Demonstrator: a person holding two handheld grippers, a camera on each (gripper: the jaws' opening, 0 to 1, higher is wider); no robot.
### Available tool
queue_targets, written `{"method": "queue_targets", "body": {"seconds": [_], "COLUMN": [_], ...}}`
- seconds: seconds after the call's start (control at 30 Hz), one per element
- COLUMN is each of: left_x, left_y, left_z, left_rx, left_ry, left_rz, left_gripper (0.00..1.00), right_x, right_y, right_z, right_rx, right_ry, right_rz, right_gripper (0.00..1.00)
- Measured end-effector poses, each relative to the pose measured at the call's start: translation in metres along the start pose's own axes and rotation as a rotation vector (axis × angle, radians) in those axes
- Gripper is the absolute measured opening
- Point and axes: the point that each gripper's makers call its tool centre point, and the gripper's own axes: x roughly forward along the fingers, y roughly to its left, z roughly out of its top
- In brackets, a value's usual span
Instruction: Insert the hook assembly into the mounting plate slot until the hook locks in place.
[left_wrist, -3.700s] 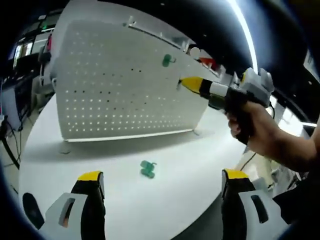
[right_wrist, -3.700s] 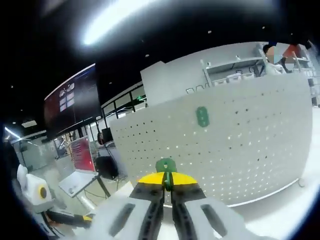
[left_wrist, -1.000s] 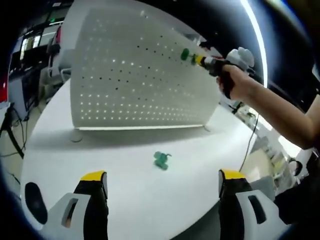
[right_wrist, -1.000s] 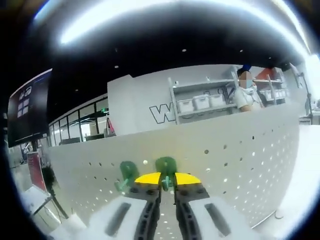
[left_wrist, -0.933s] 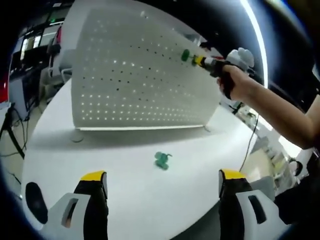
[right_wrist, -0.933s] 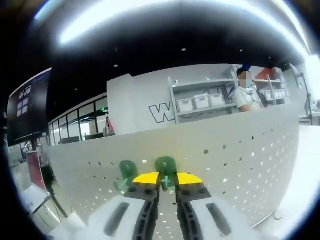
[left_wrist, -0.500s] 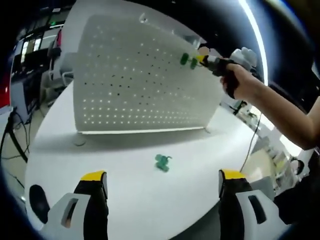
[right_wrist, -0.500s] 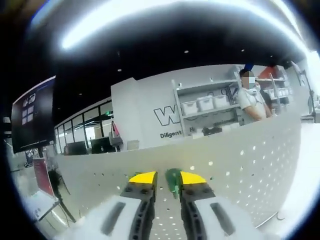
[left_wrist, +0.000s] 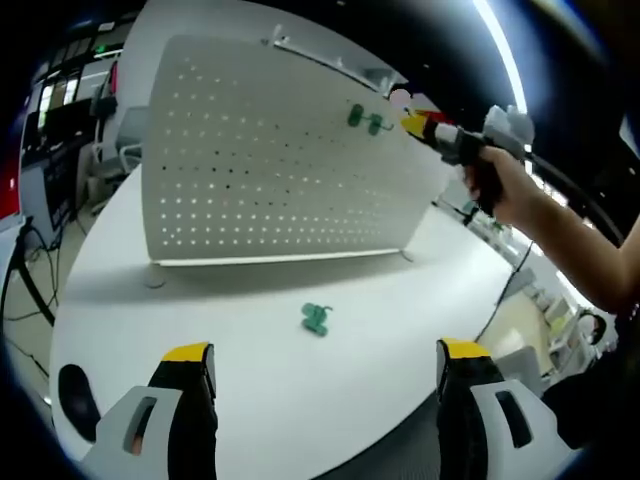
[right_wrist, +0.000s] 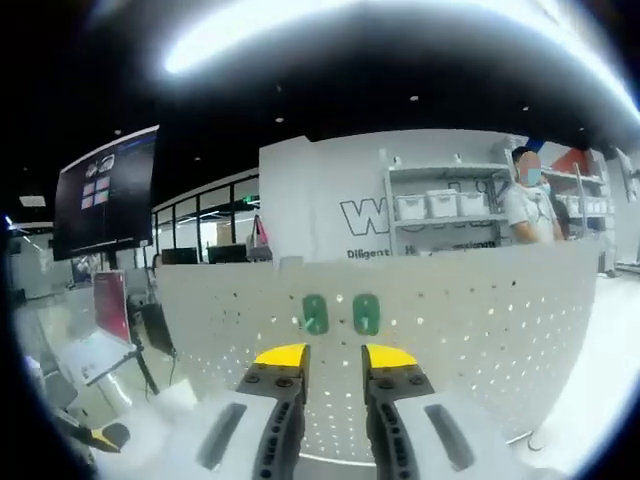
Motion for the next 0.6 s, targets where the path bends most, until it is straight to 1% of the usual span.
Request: {"method": "queue_targets", "body": {"seconds": [0.07,0.13,0.17,0.2,0.27,0.33,0.4,0.47,0.6], "left_x": [-0.002,-0.003,-0.003,-0.003,-0.004,-0.004,-0.006,-0.007,-0.006], "left_y": [-0.002,-0.003,-0.004,-0.004,-0.004,-0.006,-0.008,-0.008,-0.01], "left_z": [0.0,-0.001,-0.001,-0.003,-0.007,-0.009,-0.012,-0.014,-0.024], "left_rx": [0.008,0.01,0.011,0.01,0.006,0.002,0.002,0.002,-0.021], "left_ry": [0.001,-0.002,-0.003,-0.002,0.004,0.006,0.011,0.014,0.036], "left_rz": [0.001,0.0,-0.001,0.001,0.002,-0.001,-0.003,-0.003,-0.013], "left_gripper": [0.93,0.92,0.92,0.92,0.92,0.92,0.92,0.92,0.92], "right_x": [-0.01,-0.02,-0.027,-0.032,-0.043,-0.054,-0.062,-0.072,-0.091], "right_y": [0.0,0.004,0.007,0.009,0.019,0.027,0.03,0.035,0.043], "right_z": [-0.015,-0.033,-0.045,-0.052,-0.07,-0.088,-0.098,-0.112,-0.135], "right_rx": [0.02,0.045,0.04,0.031,-0.005,-0.002,-0.006,0.007,0.011], "right_ry": [0.032,0.079,0.111,0.127,0.179,0.224,0.239,0.271,0.319], "right_rz": [0.013,0.036,0.045,0.051,0.09,0.112,0.118,0.131,0.151], "right_gripper": [0.18,0.19,0.19,0.19,0.19,0.19,0.2,0.2,0.2]}}
